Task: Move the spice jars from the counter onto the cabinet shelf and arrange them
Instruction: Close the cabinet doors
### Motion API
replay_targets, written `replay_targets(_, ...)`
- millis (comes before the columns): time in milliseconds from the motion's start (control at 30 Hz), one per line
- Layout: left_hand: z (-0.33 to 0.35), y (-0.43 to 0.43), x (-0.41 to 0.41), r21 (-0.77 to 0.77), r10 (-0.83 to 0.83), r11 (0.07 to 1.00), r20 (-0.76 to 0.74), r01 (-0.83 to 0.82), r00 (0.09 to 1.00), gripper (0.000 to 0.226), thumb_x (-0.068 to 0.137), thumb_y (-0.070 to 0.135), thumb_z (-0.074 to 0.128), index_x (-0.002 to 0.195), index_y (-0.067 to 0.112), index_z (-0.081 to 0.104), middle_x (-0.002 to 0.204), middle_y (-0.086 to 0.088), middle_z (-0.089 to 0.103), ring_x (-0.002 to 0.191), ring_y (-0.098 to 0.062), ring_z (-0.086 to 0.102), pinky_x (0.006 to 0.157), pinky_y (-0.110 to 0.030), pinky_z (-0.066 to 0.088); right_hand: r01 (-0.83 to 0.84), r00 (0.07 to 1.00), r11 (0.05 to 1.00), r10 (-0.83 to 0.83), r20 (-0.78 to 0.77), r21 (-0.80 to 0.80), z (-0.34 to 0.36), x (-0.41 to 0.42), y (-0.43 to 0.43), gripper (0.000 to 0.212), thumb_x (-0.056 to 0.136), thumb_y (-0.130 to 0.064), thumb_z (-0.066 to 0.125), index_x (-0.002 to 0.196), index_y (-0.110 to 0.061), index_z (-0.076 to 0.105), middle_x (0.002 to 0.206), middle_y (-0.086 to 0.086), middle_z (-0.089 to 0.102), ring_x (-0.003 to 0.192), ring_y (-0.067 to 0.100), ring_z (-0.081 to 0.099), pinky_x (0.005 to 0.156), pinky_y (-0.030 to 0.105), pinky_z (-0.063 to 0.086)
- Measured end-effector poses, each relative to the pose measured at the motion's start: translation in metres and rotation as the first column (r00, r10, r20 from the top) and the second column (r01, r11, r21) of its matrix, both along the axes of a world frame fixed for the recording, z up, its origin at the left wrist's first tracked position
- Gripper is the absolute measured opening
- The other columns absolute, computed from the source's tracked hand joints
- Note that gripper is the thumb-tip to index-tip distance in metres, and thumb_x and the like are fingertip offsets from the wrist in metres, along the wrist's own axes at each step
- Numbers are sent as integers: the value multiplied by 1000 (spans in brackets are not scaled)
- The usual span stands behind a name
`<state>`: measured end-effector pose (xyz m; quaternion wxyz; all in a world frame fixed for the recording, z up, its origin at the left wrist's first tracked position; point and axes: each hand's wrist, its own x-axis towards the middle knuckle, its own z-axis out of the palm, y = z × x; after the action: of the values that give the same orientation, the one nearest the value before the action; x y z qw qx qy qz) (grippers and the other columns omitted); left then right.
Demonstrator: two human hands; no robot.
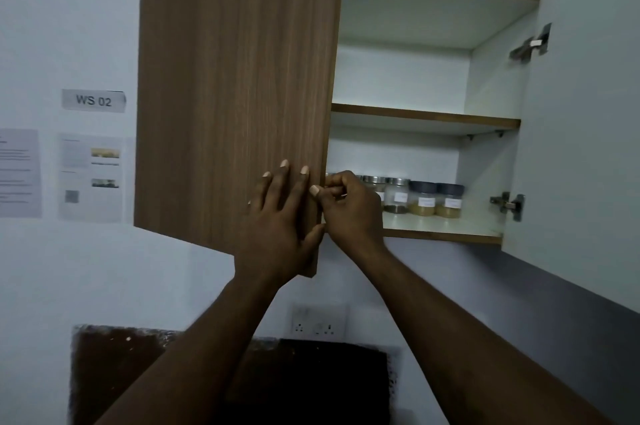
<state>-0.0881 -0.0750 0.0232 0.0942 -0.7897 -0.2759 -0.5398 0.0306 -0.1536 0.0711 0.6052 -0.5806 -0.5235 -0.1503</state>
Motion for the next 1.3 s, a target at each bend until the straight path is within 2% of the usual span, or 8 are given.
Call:
replay_targets(233,-3,27,50,-11,90,996,-51,-91,995,94,92,72,47,165,33,3,174,-2,-4,158,-37,2,117,-69,25,120,992,991,-122,-27,-57,-6,37,34,19,95,-39,68,108,-26,72,92,-14,72,84,1,67,71,24,54)
replay_targets(500,-10,60,81,-6,106,994,-99,-107,989,93,95,67,47,165,30,-2,173,-3,-12,158,-38,-9,114,-75,15,211,974,968,-219,-50,-135,-22,56,72,16,93,-31,70,109,-31,67,83,-23,64,78,-5,61,63,17,44)
replay_targets(667,-18,86,95,9,128,992,-194,-128,973,96,95,69,44,164,30,-11,171,-5,-21,155,-41,-21,112,-77,10,245,967,944,-256,-21,-223,-30,64,90,29,89,-17,66,117,-27,69,102,-12,73,92,10,69,74,28,55)
replay_targets(833,-30,114,103,65,135,990,-246,-122,960,106,89,74,52,164,29,-8,171,-7,-19,155,-42,-20,112,-79,6,246,969,942,-240,54,-227,-38,71,100,43,88,-16,68,128,-32,67,121,-12,71,94,-9,58,69,3,38)
replay_targets(867,-31,118,104,66,132,991,-258,-119,957,107,89,73,54,164,29,-8,171,-7,-19,155,-42,-21,111,-79,6,245,970,941,-239,55,-232,-39,72,103,47,87,-16,67,131,-34,66,125,-11,70,105,-3,60,75,5,42)
replay_targets(933,-35,124,106,60,135,991,-288,-123,948,107,90,70,55,164,29,-11,171,-6,-21,154,-42,-24,110,-80,6,241,971,938,-236,49,-250,-42,74,109,56,85,-14,67,137,-34,61,135,-9,66,127,15,55,94,28,52)
replay_targets(1000,-39,128,107,57,153,988,-314,-142,937,108,92,65,56,162,27,-16,169,-7,-27,152,-43,-28,110,-80,6,236,972,937,-233,45,-256,-46,73,113,62,83,-12,68,141,-34,59,141,-9,62,134,22,51,105,43,51)
replay_targets(1300,-36,125,106,34,171,985,-377,-171,910,108,94,51,56,159,26,-27,162,-8,-41,147,-45,-37,110,-81,5,267,964,915,-257,72,-303,-51,71,117,72,84,-17,70,150,-33,46,152,-7,53,141,29,46,107,52,50)
